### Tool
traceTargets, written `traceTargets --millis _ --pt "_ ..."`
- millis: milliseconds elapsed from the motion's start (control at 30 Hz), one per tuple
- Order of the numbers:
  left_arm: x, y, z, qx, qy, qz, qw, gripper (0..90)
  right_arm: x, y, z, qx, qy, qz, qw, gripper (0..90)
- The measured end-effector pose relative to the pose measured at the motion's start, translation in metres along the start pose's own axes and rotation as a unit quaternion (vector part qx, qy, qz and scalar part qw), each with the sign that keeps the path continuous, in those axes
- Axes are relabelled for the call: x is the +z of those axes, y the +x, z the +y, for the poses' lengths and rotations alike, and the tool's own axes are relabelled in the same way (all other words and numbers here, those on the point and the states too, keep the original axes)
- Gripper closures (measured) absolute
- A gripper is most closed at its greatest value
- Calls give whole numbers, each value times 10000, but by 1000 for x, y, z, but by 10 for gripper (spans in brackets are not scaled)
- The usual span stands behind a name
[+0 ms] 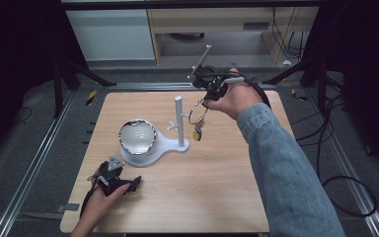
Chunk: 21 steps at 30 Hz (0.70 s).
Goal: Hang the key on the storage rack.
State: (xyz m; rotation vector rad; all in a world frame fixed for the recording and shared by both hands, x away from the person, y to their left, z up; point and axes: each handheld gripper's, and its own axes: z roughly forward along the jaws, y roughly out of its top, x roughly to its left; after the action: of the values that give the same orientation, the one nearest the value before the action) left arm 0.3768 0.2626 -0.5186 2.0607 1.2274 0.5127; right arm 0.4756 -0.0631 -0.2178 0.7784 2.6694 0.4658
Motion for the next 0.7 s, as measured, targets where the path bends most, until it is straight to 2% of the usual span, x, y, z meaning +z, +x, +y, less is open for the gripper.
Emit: traceTargets --millis 467,700 --pt "0 0 0 -1 1 1 10000 0 -4 6 15 -135 27 47 9999 890" --pt "0 0 0 1 2 1 10000 0 6 12 26 -242 142 79 9996 890"
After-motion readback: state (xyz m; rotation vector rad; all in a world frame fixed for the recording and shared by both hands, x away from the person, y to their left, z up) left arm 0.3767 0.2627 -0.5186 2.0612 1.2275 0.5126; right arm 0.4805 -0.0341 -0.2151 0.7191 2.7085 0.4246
